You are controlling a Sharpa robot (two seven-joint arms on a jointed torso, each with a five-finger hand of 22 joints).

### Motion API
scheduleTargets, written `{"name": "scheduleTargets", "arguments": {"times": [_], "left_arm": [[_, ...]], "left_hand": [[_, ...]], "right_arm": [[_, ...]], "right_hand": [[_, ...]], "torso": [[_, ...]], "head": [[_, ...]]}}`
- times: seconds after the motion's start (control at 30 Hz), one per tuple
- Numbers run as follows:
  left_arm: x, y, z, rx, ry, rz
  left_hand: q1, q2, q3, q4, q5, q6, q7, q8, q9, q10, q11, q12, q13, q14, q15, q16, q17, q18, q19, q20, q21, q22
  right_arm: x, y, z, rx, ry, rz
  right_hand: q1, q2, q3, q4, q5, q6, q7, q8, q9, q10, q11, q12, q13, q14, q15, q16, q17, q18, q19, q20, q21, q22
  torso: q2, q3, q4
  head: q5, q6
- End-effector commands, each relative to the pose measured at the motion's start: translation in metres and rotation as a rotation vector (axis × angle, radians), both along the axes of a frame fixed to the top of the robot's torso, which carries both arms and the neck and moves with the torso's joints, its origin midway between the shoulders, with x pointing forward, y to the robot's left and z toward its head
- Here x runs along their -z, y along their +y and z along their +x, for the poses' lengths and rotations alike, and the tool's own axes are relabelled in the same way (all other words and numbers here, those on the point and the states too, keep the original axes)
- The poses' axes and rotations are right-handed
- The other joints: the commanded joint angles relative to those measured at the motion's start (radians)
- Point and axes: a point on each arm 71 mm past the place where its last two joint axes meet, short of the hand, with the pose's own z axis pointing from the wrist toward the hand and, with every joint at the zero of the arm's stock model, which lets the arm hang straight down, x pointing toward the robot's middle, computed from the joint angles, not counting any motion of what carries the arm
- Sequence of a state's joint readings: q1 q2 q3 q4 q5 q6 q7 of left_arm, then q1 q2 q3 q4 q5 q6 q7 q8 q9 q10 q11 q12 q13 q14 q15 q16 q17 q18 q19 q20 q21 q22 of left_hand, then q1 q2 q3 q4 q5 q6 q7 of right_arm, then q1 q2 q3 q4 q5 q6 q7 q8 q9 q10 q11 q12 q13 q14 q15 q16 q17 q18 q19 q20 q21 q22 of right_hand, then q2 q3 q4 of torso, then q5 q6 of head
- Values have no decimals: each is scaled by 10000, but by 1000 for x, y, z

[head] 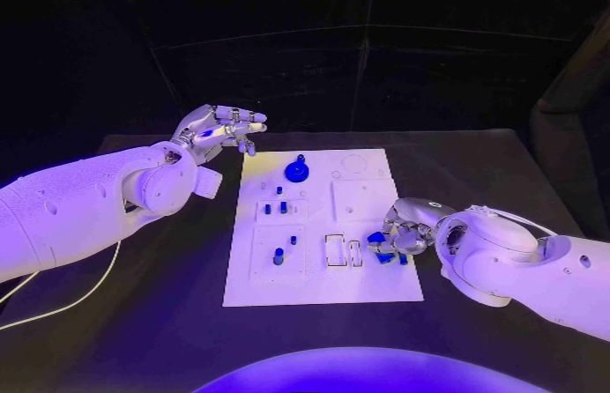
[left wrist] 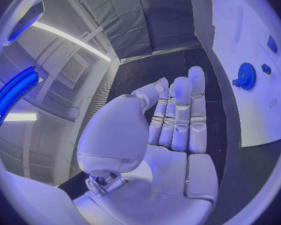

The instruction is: Assemble the parts on the task board

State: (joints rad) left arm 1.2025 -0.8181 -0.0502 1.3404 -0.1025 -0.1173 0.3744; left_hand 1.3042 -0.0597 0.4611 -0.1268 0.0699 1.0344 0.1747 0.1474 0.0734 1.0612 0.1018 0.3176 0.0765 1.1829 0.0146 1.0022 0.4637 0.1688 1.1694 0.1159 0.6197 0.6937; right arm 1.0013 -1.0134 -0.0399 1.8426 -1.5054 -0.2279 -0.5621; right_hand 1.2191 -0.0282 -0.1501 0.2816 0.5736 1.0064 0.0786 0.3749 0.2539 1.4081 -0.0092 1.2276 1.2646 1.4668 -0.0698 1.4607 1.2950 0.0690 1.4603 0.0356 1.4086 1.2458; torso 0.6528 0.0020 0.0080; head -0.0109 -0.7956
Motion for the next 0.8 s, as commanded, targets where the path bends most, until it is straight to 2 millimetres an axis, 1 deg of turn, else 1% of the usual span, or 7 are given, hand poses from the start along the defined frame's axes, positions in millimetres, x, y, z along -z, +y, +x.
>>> {"name": "scheduleTargets", "arguments": {"times": [0.03,0.13,0.2,0.37,0.57,0.63,0.8], "left_arm": [[-1,-1,0,119,-11,-96],[-1,-1,0,127,-10,-99],[-1,-2,0,138,-8,-102],[-1,-2,-1,147,-5,-105],[-1,-2,-1,144,1,-101],[-1,-2,-1,150,2,-103],[-1,-4,-1,199,3,-122]], "left_hand": [[-69,0,-46,23,66,-51,-1,52,-17,-71,15,47,-14,-59,28,22,-10,133,-56,-10,-39,-9],[-69,0,-46,23,66,-51,-1,52,-17,-71,15,47,-14,-59,28,22,-10,133,-56,-10,-39,-9],[-69,0,-46,23,66,-51,-1,52,-17,-71,15,47,-14,-59,28,22,-10,133,-56,-10,-39,-9],[-69,0,-46,23,66,-51,-1,52,-17,-71,15,47,-14,-59,28,22,-10,133,-56,-10,-39,-9],[-69,0,-46,23,66,-51,-1,52,-17,-71,15,47,-14,-59,28,22,-10,133,-56,-10,-39,-9],[-69,0,-46,23,66,-51,-1,52,-17,-71,15,47,-14,-59,28,22,-10,133,-56,-10,-39,-9],[-68,0,-49,18,69,-56,-5,55,-17,-80,12,57,-16,-63,27,26,-17,135,-58,-8,-45,-14]], "right_arm": [[-7,1,-3,750,-146,1360],[-10,2,-6,906,-174,1840],[-13,5,-8,995,-193,2197],[-16,12,-13,1047,-84,2681],[-13,25,-12,890,347,2770],[-11,31,-11,820,501,2720],[-5,43,-8,667,868,2425]], "right_hand": [[107,-11,-17,7,177,8,-75,62,91,27,9,-65,3,571,-83,33,7,-51,21,-78,20,5],[106,-11,-44,31,387,5,-76,58,117,37,8,-65,29,570,-83,33,13,-50,20,-79,19,4],[106,-12,-49,34,411,7,-77,59,122,51,7,-41,54,573,-84,40,31,-49,19,-79,16,-2],[102,-10,-54,38,433,13,-78,62,128,70,6,-5,88,580,-85,54,67,-53,26,-79,27,20],[81,-3,-67,51,449,32,-83,71,140,80,3,1,100,586,-86,67,98,-60,40,-80,46,57],[69,12,-75,57,457,66,-94,89,156,79,-4,-18,90,588,-90,69,101,-60,41,-82,48,59],[-25,35,-151,66,279,168,-134,147,230,64,-36,-114,41,584,-114,61,82,-59,44,-97,51,64]], "torso": [[-14,-12,-1],[-12,-19,11],[-10,-17,25],[-1,-13,29],[7,-14,8],[-2,-21,-7],[5,-12,26]], "head": [[-20,12],[-29,27],[-29,28],[-32,36],[-3,40],[-6,55],[-16,63]]}}
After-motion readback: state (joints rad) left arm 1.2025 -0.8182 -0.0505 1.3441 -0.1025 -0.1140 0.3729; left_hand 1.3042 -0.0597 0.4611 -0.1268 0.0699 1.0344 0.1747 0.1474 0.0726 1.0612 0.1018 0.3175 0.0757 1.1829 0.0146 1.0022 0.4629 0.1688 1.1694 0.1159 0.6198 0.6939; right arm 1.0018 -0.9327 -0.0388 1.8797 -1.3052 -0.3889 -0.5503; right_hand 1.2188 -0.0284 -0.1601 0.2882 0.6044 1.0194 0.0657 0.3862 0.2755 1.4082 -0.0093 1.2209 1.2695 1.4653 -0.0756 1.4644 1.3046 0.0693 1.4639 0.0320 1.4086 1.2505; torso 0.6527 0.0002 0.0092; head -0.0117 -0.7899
